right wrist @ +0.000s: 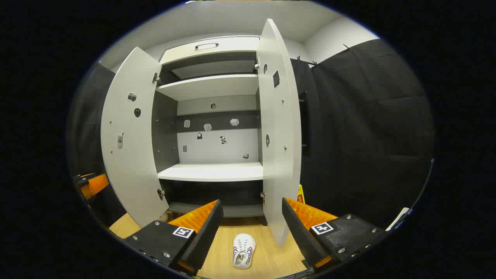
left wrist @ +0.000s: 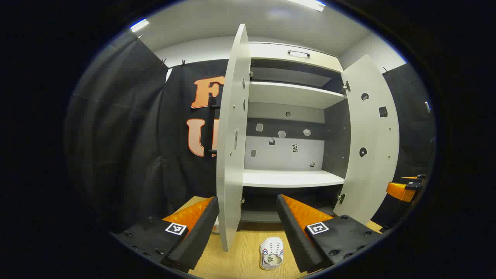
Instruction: Grab one shoe with the right hand and put it into the shoe cabinet, grab the other shoe with the left hand and put it into the shoe cabinet; then close the right door with the right hand and the left door with the left hand.
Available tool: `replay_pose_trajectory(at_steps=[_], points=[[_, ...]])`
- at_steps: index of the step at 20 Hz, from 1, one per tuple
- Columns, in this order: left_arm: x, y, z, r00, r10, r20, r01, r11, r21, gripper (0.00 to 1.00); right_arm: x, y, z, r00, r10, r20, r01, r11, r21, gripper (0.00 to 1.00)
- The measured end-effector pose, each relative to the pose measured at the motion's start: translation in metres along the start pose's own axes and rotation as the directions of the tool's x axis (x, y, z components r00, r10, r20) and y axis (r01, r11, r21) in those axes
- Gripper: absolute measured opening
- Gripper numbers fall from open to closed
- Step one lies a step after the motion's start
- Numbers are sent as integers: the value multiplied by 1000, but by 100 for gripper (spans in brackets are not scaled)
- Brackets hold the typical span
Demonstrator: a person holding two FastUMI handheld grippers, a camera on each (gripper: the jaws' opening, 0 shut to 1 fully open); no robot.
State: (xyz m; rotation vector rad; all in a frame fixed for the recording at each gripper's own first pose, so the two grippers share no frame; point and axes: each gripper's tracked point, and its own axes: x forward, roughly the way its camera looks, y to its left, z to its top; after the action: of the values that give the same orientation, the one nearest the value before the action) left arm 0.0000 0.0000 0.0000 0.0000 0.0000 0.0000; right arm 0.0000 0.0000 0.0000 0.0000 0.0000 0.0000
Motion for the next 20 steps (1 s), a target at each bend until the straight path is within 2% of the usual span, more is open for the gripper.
replay_pose_trajectory(at_steps=[13,20], points=[[2,1,-8,1000,-9,-14,9,1000,-2,97,3,9,-8,1000,24,-15,-24,1000,-6,94],[5,0,-3,1000,-13,-2,13,1000,1,96,11,13,-32,998,29,-58,-29,1000,-8,94]])
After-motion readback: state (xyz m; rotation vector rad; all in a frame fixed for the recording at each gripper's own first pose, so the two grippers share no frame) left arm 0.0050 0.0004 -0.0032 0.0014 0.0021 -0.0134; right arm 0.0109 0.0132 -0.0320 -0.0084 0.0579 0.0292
